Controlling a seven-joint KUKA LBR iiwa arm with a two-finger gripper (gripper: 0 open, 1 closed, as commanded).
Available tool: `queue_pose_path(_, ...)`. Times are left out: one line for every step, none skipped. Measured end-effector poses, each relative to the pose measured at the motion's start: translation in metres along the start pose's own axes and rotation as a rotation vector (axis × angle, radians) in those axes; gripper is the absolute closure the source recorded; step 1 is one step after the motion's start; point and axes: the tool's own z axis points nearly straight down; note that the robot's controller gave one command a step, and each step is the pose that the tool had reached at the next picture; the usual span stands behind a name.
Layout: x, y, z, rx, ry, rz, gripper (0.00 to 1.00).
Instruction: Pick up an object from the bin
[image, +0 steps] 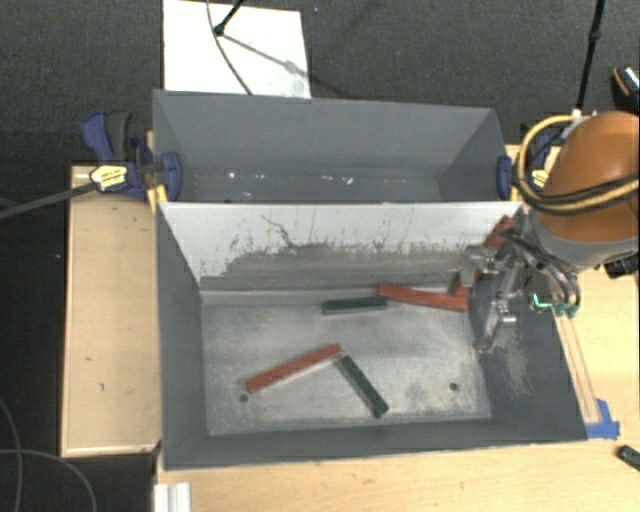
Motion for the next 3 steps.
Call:
queue_pose_path(-0.035,0.069,0.042,-0.003,-0.005,0.148,0.00)
queue_pose_path(-0.015,0.136,0.022,-0.003,-0.004,0.073,0.00)
queue_pose_path(-0.012,0.197,0.140,-0.001,0.000,-0.043,0.00)
